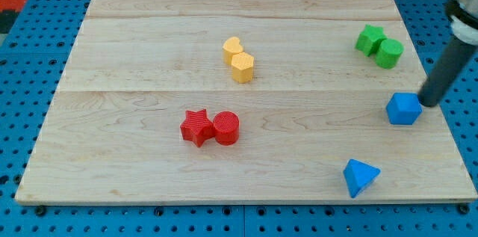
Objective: Push the blue cube to the center left
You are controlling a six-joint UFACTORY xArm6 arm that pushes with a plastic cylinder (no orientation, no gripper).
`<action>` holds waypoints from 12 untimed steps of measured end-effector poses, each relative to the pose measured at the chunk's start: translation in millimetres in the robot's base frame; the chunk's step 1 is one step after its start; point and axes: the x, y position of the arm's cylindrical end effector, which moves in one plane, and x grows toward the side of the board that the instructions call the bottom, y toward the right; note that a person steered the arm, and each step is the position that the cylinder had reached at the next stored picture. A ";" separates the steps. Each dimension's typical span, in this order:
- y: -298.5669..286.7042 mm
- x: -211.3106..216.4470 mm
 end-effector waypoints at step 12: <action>-427.8 -38.3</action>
